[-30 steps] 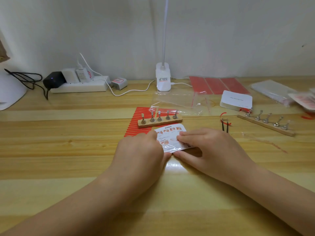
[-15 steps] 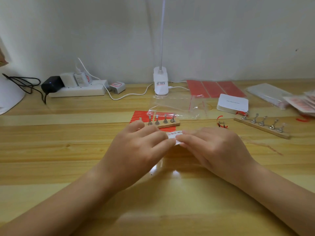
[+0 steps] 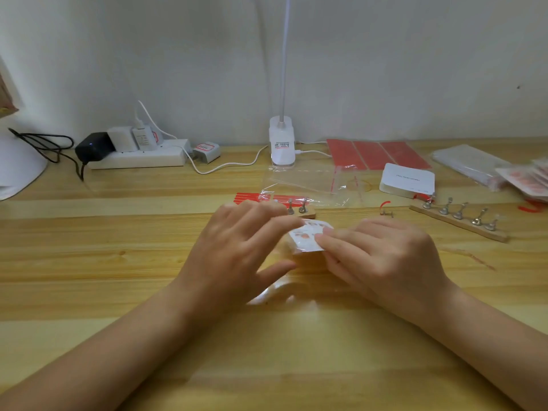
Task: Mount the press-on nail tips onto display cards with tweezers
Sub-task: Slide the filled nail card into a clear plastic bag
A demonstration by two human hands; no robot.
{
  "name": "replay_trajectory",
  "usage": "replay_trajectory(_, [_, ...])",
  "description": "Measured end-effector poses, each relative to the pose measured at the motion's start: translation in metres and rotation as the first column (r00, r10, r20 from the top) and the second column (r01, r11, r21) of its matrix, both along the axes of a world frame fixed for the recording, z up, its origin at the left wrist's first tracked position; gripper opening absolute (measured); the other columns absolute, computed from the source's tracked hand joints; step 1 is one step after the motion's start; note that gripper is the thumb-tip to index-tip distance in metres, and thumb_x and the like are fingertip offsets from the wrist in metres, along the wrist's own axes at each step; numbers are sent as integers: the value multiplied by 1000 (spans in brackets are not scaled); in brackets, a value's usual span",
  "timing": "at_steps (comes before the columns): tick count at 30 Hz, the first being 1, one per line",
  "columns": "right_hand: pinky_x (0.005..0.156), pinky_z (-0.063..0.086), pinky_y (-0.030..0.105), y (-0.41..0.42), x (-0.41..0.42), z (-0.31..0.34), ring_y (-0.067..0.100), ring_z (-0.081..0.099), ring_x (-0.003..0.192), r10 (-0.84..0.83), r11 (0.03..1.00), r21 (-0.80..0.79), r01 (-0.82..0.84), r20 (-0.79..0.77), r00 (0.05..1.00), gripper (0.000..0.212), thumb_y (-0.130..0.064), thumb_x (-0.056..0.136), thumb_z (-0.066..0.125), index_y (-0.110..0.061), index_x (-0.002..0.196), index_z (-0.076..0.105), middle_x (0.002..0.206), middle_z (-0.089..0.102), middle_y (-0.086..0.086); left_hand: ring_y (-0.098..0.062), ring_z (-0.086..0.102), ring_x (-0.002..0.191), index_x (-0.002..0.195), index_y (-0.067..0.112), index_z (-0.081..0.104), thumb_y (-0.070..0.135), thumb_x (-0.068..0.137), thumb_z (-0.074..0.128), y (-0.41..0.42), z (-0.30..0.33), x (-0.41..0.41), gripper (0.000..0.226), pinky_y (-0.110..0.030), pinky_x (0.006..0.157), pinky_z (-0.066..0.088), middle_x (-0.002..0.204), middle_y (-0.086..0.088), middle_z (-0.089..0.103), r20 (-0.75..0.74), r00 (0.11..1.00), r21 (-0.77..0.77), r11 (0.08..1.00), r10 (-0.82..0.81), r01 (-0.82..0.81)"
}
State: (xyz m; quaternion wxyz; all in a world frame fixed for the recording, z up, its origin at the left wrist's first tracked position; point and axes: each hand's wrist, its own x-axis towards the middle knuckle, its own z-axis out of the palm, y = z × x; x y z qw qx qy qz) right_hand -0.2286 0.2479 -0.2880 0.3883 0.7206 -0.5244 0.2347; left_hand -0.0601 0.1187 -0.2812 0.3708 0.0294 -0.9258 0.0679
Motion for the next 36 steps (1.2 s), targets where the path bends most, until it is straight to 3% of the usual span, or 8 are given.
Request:
replay_trajectory(5, [45, 49, 28, -1, 1, 3, 21, 65, 55, -12, 999, 35, 12, 18, 1000, 12, -3, 75, 74, -9, 85, 76, 70, 72, 2, -18, 58, 70, 79, 13, 75, 17, 87, 61, -2, 2, 1, 17, -31, 65, 38, 72, 2, 68, -125, 991, -38, 998, -50, 45])
replay_trajectory(14, [45, 28, 22, 1, -6, 16, 21, 42, 41, -65, 991, 119, 57, 60, 996, 12, 2, 73, 72, -6, 82, 74, 48, 50, 3, -16, 46, 69, 83, 11, 74, 23, 87, 60, -4, 9, 0, 18, -29, 67, 31, 66, 0, 65, -148, 989, -47, 999, -26, 19])
replay_trajectory(21, [41, 40, 29, 11, -41, 28, 17, 41, 38, -161, 987, 74, 145, 312, 936, 18, -12, 91, 56, 2, 91, 69, 48, 53, 5, -16, 51, 83, 117, 18, 48, 36, 85, 55, -15, 0, 5, 38, -32, 76, 33, 90, -4, 64, -111, 992, 185, 982, 61, -40])
replay_trajectory(24, [46, 44, 28, 14, -64, 37, 13, 51, 48, -263, 962, 111, 248, 611, 747, 22, -18, 96, 51, -3, 105, 63, 72, 66, 6, -16, 53, 87, 120, 16, 50, 31, 84, 53, -19, -2, 5, 39, -36, 76, 36, 98, -4, 61, -93, 989, 293, 953, 113, -81])
replay_trajectory(26, [54, 45, 13, 18, -88, 41, 1, 56, 61, -277, 941, 105, 322, 786, 552, 26, -21, 97, 50, -5, 114, 61, 90, 65, 0, -14, 52, 90, 120, 11, 53, 32, 84, 51, -21, -3, 5, 42, -33, 77, 35, 100, -1, 58, -76, 986, 352, 929, 146, -111])
replay_trajectory(28, [66, 46, 15, 25, -116, 47, -9, 54, 62, -265, 913, 124, 388, 904, 335, 29, -23, 96, 50, -6, 118, 59, 96, 64, 1, -13, 51, 93, 121, 7, 53, 36, 82, 51, -23, -4, 5, 48, -31, 79, 34, 102, 2, 53, -60, 982, 410, 901, 180, -140])
replay_trajectory(32, [37, 37, 6, 51, -161, 48, -7, 51, 35, -198, 863, 162, 478, 980, 26, 30, -24, 97, 49, -5, 118, 59, 64, 61, -9, -16, 49, 98, 126, 4, 49, 30, 82, 68, -25, -7, 2, 55, -44, 88, 41, 108, 1, 48, -37, 973, 510, 841, 229, -179])
replay_trajectory(36, [31, 36, 9, 74, -187, 44, -3, 45, 28, -94, 832, 200, 517, 970, -224, 32, -25, 100, 41, -5, 119, 57, 68, 51, -2, -14, 45, 103, 131, 7, 44, 18, 76, 68, -27, -9, 0, 60, -40, 92, 37, 113, 2, 44, 3, 966, 560, 801, 257, -214])
